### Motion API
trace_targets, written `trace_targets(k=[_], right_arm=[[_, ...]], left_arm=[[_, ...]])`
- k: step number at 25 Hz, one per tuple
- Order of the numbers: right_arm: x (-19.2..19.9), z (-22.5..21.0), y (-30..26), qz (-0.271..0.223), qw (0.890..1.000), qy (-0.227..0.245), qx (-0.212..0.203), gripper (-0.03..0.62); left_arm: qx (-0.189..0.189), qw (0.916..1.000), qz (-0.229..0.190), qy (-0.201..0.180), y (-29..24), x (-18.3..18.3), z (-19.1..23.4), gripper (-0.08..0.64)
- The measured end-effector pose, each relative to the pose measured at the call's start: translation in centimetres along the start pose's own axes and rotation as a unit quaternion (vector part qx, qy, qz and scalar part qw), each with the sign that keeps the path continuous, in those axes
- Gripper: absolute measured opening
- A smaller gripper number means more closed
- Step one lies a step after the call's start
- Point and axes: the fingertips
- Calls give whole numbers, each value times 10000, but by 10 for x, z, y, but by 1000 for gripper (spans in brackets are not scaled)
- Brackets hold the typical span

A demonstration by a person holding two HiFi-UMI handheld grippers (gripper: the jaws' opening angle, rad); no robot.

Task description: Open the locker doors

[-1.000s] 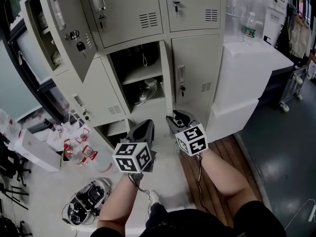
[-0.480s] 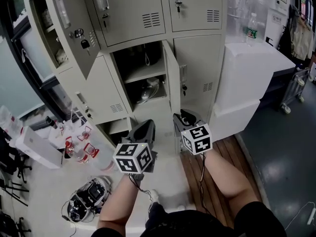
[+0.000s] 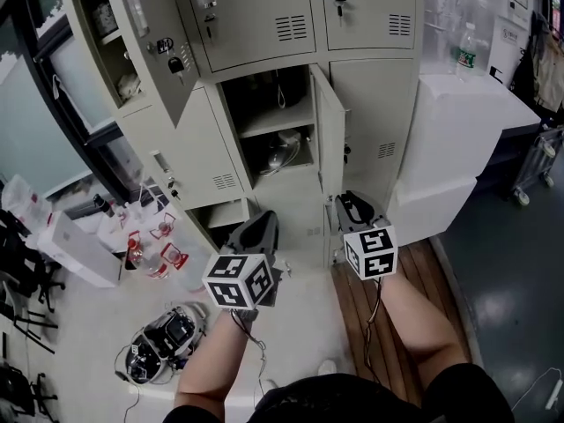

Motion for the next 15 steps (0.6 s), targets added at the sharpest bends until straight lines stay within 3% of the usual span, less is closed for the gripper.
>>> trace_targets(k=[4,15], right_arm=[[-18,12,11,-156,9997,40,174,2],[-57,119,35,-150,9993,-334,46,0]], left_arm=[[-61,10000,-21,12,18,-2,13,-2],[-192,9996,-168,-77,116,-31,60,-2]])
Point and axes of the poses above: the fingertips, and each gripper's own axes: y backward along the fingers, z to its left, x out of its underside, and after that the axes turned 9 degrees about -z, right-handed
